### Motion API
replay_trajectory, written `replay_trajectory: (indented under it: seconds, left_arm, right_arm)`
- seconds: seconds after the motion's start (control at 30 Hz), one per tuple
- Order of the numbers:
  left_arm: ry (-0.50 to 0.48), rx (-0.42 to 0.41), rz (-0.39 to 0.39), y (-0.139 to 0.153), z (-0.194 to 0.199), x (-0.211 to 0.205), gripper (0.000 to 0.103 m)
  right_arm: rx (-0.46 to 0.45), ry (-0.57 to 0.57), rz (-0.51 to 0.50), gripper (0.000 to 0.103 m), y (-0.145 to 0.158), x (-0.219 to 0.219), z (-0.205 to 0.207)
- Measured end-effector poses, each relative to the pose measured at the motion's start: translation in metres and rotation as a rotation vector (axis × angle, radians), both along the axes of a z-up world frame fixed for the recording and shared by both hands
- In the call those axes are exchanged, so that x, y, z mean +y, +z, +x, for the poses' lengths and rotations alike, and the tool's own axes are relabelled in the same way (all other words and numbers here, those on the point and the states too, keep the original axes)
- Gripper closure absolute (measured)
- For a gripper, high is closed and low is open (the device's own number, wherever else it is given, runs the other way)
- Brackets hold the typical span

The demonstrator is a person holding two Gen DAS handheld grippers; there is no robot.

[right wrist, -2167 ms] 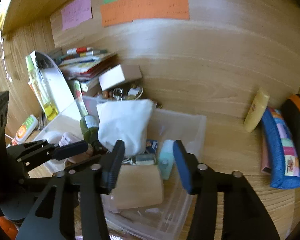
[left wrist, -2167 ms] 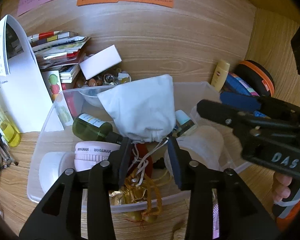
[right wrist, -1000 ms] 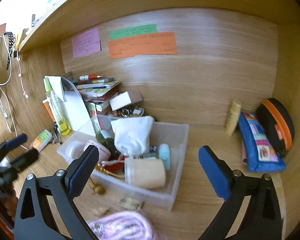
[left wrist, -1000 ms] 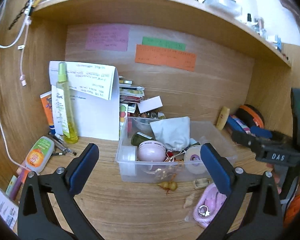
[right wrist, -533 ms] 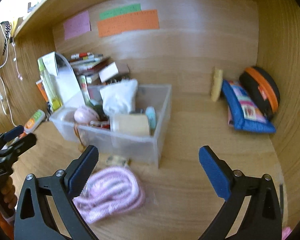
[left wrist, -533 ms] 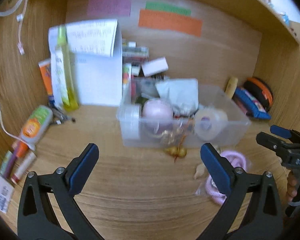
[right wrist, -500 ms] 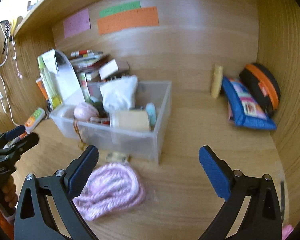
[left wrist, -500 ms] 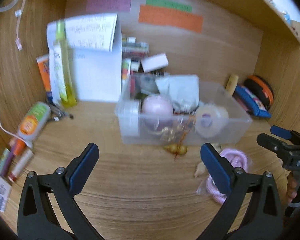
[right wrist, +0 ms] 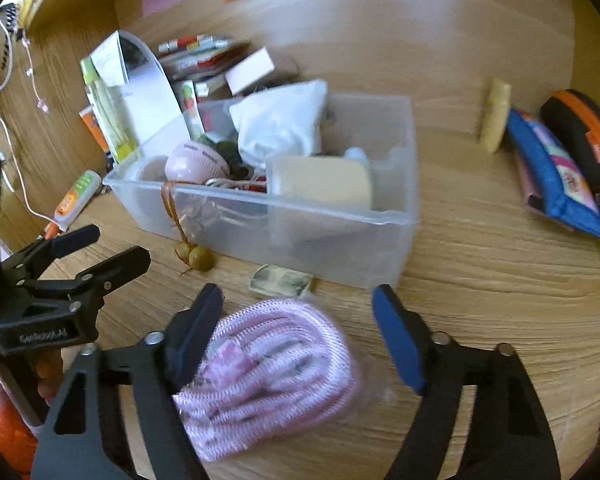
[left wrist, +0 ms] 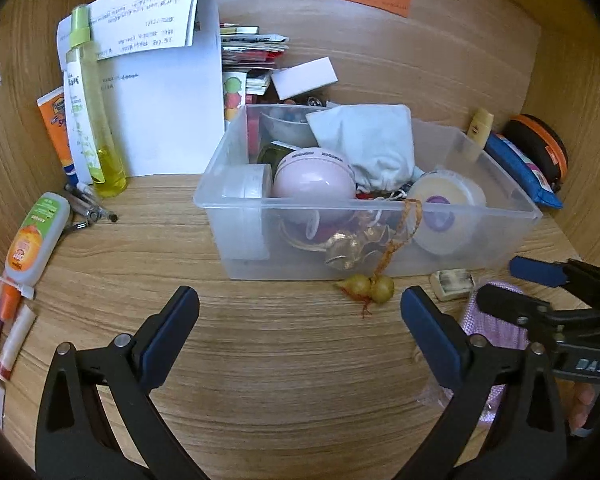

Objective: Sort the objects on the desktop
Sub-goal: 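Move the left tool to the yellow gourd while the right tool approaches the striped block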

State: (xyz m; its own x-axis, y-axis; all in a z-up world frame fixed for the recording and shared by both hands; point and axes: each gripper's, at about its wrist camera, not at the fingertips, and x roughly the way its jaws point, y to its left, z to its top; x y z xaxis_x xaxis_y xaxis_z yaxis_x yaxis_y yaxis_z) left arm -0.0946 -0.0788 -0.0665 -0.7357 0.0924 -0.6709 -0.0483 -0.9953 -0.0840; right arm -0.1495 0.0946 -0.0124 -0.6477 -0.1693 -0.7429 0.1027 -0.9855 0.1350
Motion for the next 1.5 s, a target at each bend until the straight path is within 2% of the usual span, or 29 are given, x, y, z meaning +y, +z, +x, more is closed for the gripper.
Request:
replay_trajectory:
  seconds: [0.2, 0.3, 0.6, 0.7, 0.83, 1.0, 1.07, 1.3, 1.43, 1.5]
  left_arm:
    - [-0.03, -0.003, 0.009, 0.0, -0.003, -0.001, 0.0]
    - [-0.043, -0.015, 0.014, 0.0, -0.005, -0.004, 0.001]
    - [-0.088, -0.054, -0.012, -0.008, -0.012, -0.008, 0.002]
    - [-0.098, -0.059, -0.022, -0.009, -0.015, -0.006, 0.005]
    - [-0.116, -0.083, -0.019, -0.013, -0.019, -0.002, 0.02]
    - [-0.138, -0.102, -0.02, -0.015, -0.024, 0.008, 0.021]
    - [-0.152, -0.114, -0.023, -0.016, -0.026, 0.014, 0.021]
    - [-0.148, -0.146, -0.047, -0.021, -0.035, 0.027, 0.021]
    - [-0.145, -0.167, -0.053, -0.024, -0.039, 0.034, 0.029]
    - [-0.138, -0.166, -0.054, -0.025, -0.041, 0.036, 0.029]
  right_arm:
    - [-0.051, -0.022, 0.017, 0.033, -0.009, -0.008, -0.016]
    - [-0.078, -0.043, 0.009, 0.038, -0.014, -0.01, -0.024]
    - [-0.092, -0.107, 0.097, 0.04, -0.022, -0.024, -0.03]
    - [-0.088, -0.13, 0.107, 0.04, -0.023, -0.026, -0.029]
    - [-0.078, -0.129, 0.127, 0.041, -0.023, -0.029, -0.027]
    - [-0.071, -0.095, 0.073, 0.055, -0.02, -0.021, -0.022]
    - [-0.073, -0.073, 0.031, 0.064, -0.019, -0.016, -0.021]
    - [-0.079, -0.048, -0.031, 0.065, -0.015, 0.002, -0.013]
    - [-0.065, -0.05, -0.062, 0.065, -0.016, 0.012, -0.003]
    - [-0.043, -0.049, -0.078, 0.065, -0.01, 0.016, 0.0]
